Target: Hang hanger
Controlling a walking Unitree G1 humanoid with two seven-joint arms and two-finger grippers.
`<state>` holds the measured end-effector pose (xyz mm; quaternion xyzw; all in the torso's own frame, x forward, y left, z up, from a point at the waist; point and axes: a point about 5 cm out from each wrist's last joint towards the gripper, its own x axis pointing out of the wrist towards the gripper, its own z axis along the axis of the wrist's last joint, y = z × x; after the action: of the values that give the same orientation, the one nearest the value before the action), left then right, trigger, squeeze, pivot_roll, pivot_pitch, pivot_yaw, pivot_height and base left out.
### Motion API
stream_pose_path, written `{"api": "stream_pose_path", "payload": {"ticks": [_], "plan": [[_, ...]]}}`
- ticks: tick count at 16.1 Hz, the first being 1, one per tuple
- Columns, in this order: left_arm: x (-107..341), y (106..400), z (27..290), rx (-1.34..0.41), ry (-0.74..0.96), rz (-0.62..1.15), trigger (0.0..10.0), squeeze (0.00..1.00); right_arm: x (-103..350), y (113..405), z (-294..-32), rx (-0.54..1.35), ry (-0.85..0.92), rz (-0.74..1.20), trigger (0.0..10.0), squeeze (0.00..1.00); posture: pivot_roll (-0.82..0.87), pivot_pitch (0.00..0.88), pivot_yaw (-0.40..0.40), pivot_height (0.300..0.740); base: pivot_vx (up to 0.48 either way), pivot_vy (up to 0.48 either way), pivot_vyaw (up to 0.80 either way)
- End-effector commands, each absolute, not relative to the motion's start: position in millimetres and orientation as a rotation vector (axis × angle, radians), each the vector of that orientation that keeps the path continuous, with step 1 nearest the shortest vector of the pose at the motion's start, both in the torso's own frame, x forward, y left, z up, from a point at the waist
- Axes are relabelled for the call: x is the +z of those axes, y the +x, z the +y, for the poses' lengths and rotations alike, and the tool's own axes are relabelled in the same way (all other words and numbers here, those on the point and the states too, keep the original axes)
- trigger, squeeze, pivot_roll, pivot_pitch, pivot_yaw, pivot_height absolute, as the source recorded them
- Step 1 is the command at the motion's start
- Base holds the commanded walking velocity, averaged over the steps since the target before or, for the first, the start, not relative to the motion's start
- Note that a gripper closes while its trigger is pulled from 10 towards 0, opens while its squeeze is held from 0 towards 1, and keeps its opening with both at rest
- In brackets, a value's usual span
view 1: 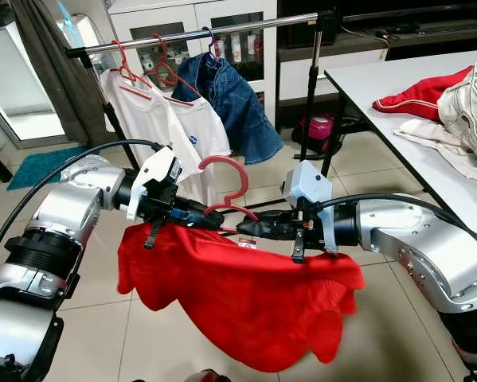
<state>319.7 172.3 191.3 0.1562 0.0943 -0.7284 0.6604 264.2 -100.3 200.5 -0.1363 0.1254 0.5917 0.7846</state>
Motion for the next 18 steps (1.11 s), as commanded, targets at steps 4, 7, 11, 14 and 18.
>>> {"api": "stream_pose_path", "payload": {"ticks": [4, 7, 11, 14, 18], "plan": [[190.0, 323.3, 183.4, -1.534, 0.309, 0.213, 0.0, 0.0, 216.3, 267.1, -103.4, 1.226, -0.273, 0.174, 10.0, 1.0, -0.15, 0.0, 0.154, 0.719, 0.0, 0.0, 0.0], [180.5, 325.7, 189.3, -1.431, 0.357, 0.241, 0.0, 0.0, 213.9, 269.8, -112.0, 1.142, -0.236, 0.171, 10.0, 1.0, -0.15, 0.0, 0.15, 0.719, 0.0, 0.0, 0.0], [172.3, 338.7, 185.1, -1.161, 0.371, 0.179, 0.0, 0.0, 200.4, 285.5, -137.9, 0.694, -0.036, 0.187, 10.0, 1.0, -0.16, 0.0, 0.15, 0.719, 0.0, 0.0, 0.0], [170.1, 338.6, 178.9, -1.126, 0.383, 0.14, 0.0, 0.0, 180.7, 289.9, -142.1, 0.494, 0.071, 0.266, 10.0, 0.0, -0.16, 0.0, 0.147, 0.719, 0.0, 0.0, 0.0], [168.9, 337.1, 170.2, -1.103, 0.359, 0.103, 0.0, 0.0, 152.8, 288.0, -129.0, 0.366, 0.185, 0.455, 10.0, 0.0, -0.16, 0.0, 0.152, 0.719, 0.0, 0.0, 0.0]]}}
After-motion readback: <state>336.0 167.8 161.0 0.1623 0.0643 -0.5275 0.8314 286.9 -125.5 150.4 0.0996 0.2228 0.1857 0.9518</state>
